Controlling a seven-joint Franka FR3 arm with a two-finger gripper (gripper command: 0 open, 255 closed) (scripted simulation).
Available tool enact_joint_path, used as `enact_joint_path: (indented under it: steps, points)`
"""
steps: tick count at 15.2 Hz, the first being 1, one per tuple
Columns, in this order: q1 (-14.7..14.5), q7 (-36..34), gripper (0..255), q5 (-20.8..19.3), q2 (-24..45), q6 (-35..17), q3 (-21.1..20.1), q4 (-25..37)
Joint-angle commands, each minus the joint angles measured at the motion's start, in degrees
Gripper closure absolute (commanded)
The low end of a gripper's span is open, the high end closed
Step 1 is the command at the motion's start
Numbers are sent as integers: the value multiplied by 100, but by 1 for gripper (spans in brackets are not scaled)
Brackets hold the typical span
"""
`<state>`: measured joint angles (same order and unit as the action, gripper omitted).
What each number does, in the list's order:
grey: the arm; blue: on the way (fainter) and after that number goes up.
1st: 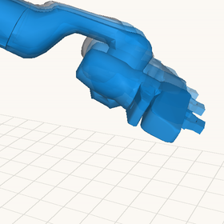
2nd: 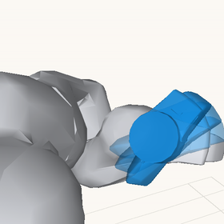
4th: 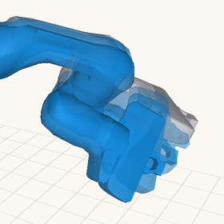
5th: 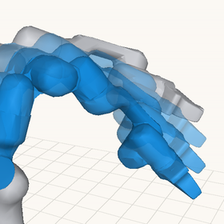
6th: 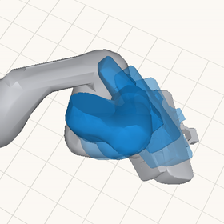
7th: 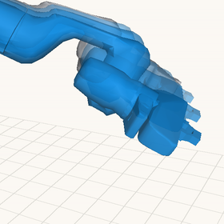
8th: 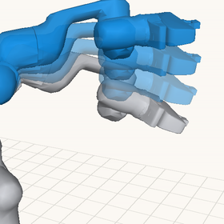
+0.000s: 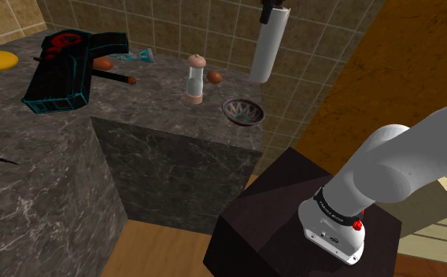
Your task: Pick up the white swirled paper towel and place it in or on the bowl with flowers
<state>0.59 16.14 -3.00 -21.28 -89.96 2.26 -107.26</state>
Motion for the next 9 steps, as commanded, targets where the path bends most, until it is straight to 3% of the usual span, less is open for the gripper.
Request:
enact_joint_path:
  steps: [1, 9]
  points:
    - [2, 0, 255, -3, -56, -148, 5, -202]
    - [6, -25, 255, -14, -205, -759, 12, -963]
